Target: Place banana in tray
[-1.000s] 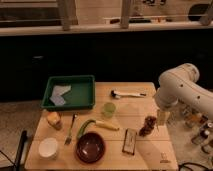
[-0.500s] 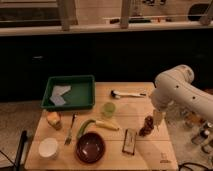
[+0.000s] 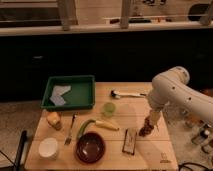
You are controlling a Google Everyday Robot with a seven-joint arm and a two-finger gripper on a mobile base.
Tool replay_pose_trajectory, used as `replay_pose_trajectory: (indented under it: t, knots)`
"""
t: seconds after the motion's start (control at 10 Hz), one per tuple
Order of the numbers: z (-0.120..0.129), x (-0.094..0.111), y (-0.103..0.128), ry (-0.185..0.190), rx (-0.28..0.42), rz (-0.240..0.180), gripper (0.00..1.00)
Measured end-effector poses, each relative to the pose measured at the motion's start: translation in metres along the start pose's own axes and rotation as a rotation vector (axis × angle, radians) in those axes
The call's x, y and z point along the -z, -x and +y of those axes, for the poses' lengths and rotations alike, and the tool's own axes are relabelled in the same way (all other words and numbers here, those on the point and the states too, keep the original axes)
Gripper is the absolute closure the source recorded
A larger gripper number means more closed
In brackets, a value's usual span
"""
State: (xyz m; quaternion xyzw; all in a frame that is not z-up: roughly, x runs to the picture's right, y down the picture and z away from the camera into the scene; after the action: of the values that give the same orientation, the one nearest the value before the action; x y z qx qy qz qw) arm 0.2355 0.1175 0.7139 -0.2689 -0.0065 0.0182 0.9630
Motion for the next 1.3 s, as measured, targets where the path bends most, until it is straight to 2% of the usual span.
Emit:
replay_pose_trajectory:
  t: [0.8, 1.3]
  knots:
    - [-0.003, -0.023, 0.032, -0.009, 0.047, -0.033, 0.20]
    - [-0.003, -0.044, 0.059, -0.013, 0.085, -0.074, 0.20]
